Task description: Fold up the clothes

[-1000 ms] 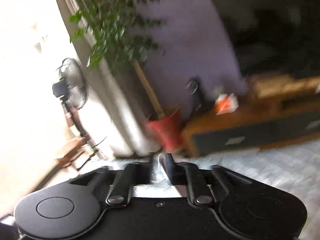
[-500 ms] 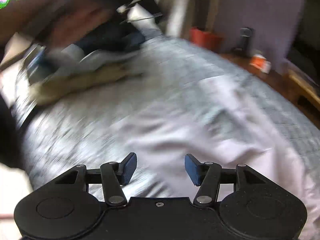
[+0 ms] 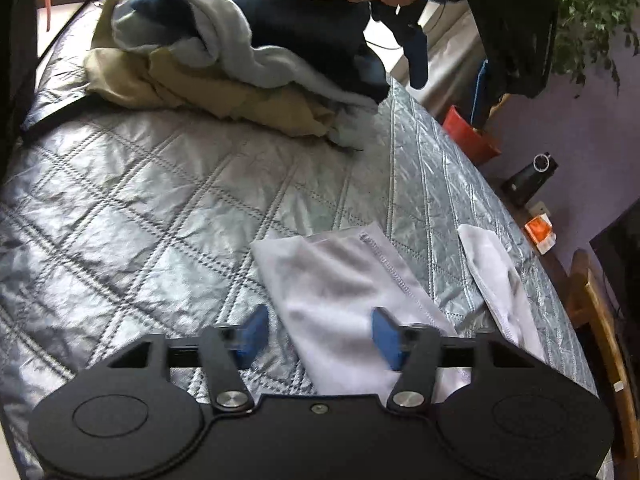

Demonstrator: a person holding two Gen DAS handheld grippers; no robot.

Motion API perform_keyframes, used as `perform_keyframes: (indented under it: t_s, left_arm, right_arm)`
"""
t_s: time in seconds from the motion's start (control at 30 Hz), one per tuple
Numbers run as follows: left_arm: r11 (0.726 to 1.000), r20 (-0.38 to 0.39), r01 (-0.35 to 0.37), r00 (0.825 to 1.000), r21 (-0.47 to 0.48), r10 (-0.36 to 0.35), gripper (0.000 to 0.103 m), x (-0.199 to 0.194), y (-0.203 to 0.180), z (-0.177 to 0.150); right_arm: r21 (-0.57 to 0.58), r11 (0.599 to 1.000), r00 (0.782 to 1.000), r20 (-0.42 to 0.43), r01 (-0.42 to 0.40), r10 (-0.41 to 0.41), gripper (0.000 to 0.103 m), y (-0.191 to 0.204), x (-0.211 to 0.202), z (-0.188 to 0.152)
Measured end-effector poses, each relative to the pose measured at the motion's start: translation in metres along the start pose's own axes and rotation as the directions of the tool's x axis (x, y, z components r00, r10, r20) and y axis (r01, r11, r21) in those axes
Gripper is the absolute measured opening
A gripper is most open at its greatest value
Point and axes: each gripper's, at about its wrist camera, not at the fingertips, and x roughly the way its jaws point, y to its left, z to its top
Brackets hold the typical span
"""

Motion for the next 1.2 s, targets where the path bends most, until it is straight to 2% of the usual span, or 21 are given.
perform_keyframes:
  t_s: [0.03, 0.07, 0.13, 0.2, 0.23, 0.4, 0.5, 0.57, 0.6, 0.63, 0.67, 0.77, 0.87, 1.2]
  left_arm:
    - [1.000, 0.000, -0.001, 1.000, 0.000, 0.001, 0.063, 0.000, 0.000, 0.000]
    - [1.000, 0.000, -0.002, 1.000, -0.001, 0.002, 0.063, 0.000, 0.001, 0.000]
    - [1.000, 0.000, -0.003, 1.000, -0.004, 0.003, 0.063, -0.001, 0.002, 0.000]
    - [1.000, 0.000, -0.001, 1.000, -0.008, 0.001, 0.063, 0.000, 0.003, 0.001]
    - [1.000, 0.000, 0.001, 1.000, -0.011, -0.001, 0.063, 0.000, 0.003, 0.001]
    - [1.000, 0.001, 0.013, 1.000, -0.015, -0.013, 0.063, 0.000, 0.002, 0.002]
    - [1.000, 0.001, 0.021, 1.000, 0.004, -0.021, 0.063, 0.000, -0.003, 0.000]
    - [1.000, -0.004, 0.018, 1.000, 0.016, -0.018, 0.063, 0.001, -0.006, -0.001]
    - [1.000, -0.007, 0.019, 1.000, 0.017, -0.019, 0.063, 0.001, -0.006, -0.002]
    - [1.000, -0.009, 0.020, 1.000, 0.017, -0.020, 0.063, 0.002, -0.006, -0.002]
    - [1.000, -0.008, 0.020, 1.000, 0.015, -0.020, 0.064, 0.001, -0.005, -0.002]
    - [1.000, 0.004, 0.026, 1.000, 0.014, -0.026, 0.065, 0.000, -0.004, -0.001]
    - [1.000, 0.003, 0.015, 1.000, 0.026, -0.015, 0.066, 0.001, -0.007, -0.002]
    - [0.999, -0.003, 0.015, 1.000, 0.033, -0.015, 0.067, 0.004, -0.011, -0.002]
  right_arm:
    - [0.000, 1.000, 1.000, -0.004, -0.005, 0.005, 0.010, 0.000, 0.002, 0.001]
    - [-0.007, 1.000, 1.000, -0.005, -0.013, 0.013, 0.006, 0.002, 0.003, 0.003]
    - [0.018, 0.999, 0.999, -0.012, -0.033, 0.034, 0.005, 0.001, 0.005, 0.006]
    - [0.117, 0.991, 0.998, -0.005, -0.068, 0.069, 0.004, -0.009, 0.004, 0.008]
    - [0.174, 0.981, 0.997, 0.011, -0.081, 0.080, 0.004, -0.015, 0.000, 0.009]
    - [0.306, 0.947, 0.991, 0.107, -0.104, 0.074, 0.004, -0.029, -0.043, 0.021]
    - [0.324, 0.937, 0.983, 0.167, -0.134, 0.082, 0.004, -0.025, -0.062, 0.038]
    - [0.298, 0.940, 0.978, 0.174, -0.166, 0.118, 0.004, -0.016, -0.065, 0.047]
    - [0.280, 0.948, 0.980, 0.163, -0.153, 0.110, 0.011, -0.013, -0.064, 0.045]
    - [0.258, 0.958, 0.984, 0.158, -0.121, 0.081, 0.033, -0.010, -0.064, 0.037]
    - [0.236, 0.968, 0.988, 0.145, -0.090, 0.056, 0.047, -0.009, -0.063, 0.029]
    - [0.149, 0.989, 1.000, -0.002, -0.009, 0.010, 0.048, -0.005, -0.046, -0.001]
    - [0.111, 0.994, 0.998, -0.058, 0.001, 0.006, 0.048, -0.001, -0.033, -0.014]
    - [-0.078, 0.996, 0.998, -0.035, 0.040, -0.043, 0.048, 0.019, -0.001, 0.011]
